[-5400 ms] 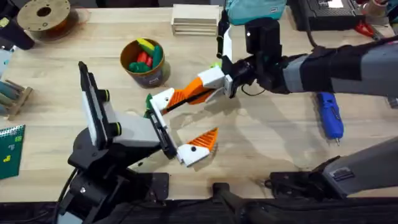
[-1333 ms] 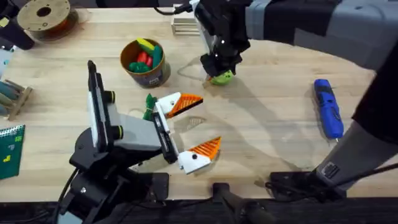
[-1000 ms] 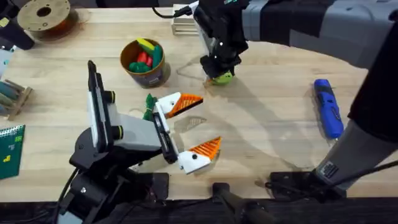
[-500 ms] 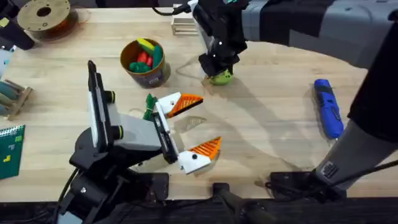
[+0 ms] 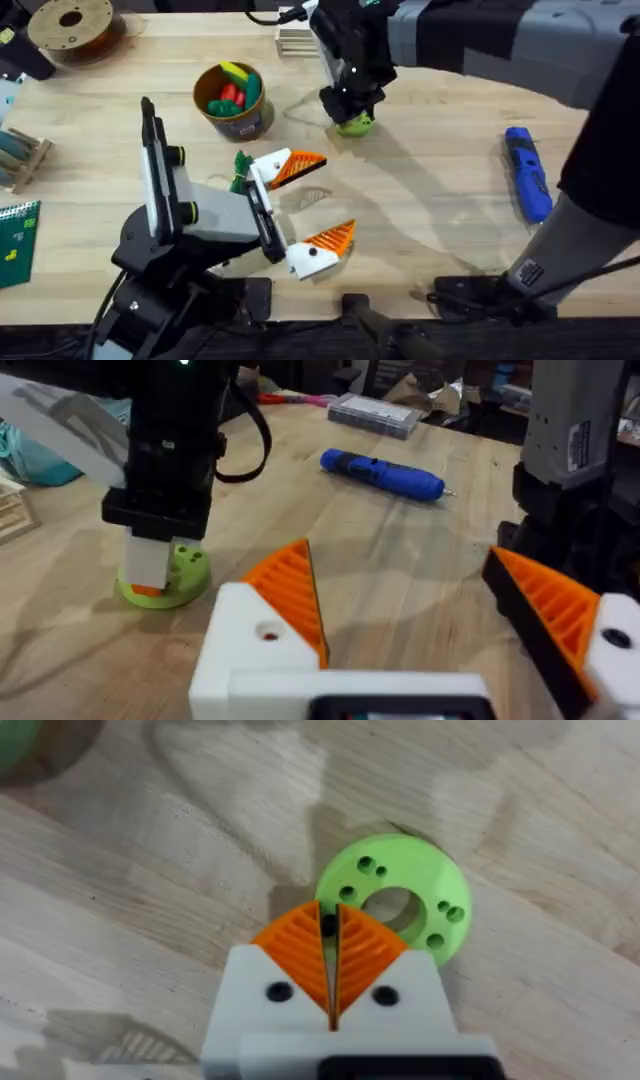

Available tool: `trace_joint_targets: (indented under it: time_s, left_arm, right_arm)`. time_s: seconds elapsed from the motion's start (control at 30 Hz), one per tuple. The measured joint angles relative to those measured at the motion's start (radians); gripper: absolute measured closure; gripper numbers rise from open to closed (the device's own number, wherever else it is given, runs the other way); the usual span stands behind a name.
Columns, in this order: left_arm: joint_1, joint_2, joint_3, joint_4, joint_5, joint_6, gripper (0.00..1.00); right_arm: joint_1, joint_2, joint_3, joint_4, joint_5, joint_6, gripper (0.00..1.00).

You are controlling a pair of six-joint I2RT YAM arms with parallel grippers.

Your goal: Pick up the gripper from the table and insert it into the empty holder that is missing its gripper. Then pick up a screw, insert it into the mounting hole, and use the screwdriver to tighten it. Finally, clean up the table by picking up the vegetable and placing it into the bucket.

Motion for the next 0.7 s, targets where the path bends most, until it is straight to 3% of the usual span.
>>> trace_joint_targets:
  time_s: [0.43, 0.7]
  left_arm:
    - [0.000, 0.000, 0.000, 0.000, 0.000, 0.000, 0.014]
    - [0.000, 0.000, 0.000, 0.000, 0.000, 0.000, 0.014]
  right_arm:
    - [0.000, 0.000, 0.007, -0.023, 0.007, 0.000, 0.994]
    - [0.000, -0.062, 0.081, -0.188, 0.003, -0.013, 0.994]
